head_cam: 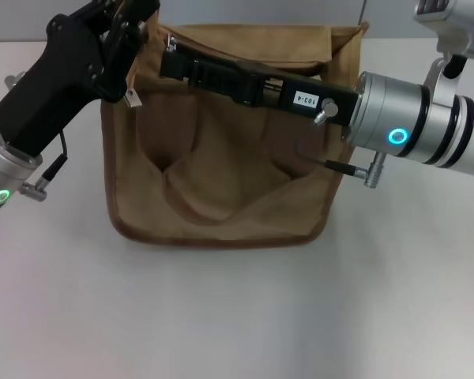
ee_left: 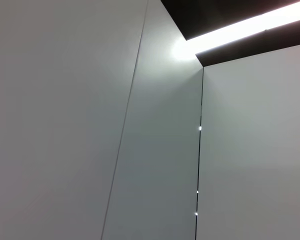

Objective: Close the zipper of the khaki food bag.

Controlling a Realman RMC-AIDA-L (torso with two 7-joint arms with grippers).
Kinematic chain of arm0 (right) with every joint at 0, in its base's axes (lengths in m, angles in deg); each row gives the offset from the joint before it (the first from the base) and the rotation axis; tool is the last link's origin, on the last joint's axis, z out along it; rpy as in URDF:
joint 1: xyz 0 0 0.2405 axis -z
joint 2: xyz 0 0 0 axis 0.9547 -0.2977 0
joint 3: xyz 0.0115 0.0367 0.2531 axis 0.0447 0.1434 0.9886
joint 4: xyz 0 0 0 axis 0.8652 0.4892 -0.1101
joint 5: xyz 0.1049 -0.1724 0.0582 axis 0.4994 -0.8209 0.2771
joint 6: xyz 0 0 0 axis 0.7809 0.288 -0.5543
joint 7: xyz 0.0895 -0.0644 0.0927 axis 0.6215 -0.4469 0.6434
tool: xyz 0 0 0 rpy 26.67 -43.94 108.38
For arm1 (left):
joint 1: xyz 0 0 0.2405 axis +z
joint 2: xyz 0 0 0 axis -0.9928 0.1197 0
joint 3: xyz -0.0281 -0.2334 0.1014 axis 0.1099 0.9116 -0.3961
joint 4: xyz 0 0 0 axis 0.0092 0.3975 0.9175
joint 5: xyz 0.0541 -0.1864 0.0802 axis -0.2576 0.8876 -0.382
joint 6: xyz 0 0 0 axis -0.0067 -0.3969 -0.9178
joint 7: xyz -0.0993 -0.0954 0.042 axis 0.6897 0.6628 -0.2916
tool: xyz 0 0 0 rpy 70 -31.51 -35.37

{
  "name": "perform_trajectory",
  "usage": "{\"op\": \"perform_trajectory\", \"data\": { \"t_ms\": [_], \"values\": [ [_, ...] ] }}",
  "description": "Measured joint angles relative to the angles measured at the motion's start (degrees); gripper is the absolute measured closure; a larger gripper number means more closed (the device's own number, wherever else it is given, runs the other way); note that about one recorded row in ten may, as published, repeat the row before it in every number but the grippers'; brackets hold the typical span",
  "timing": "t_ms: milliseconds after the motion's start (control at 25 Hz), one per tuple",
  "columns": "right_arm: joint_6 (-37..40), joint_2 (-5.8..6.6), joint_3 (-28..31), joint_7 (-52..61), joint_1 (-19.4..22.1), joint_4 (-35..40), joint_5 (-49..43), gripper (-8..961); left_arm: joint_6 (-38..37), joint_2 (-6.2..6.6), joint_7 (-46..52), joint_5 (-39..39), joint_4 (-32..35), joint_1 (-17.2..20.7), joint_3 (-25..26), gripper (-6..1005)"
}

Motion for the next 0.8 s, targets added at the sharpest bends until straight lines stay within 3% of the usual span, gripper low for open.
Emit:
{"op": "perform_trajectory", "data": {
  "t_ms": [280,800],
  "values": [
    [-0.1,0.0,-0.1,1.3,-0.3,0.1,-0.2,375,-1.1,0.0,0.0,0.0,-0.3,-0.9,-0.1,921],
    [0.7,0.0,-0.7,1.1,0.0,1.1,-0.1,380,-0.7,0.0,-0.5,0.1,-0.6,-1.1,0.0,922]
  ]
}}
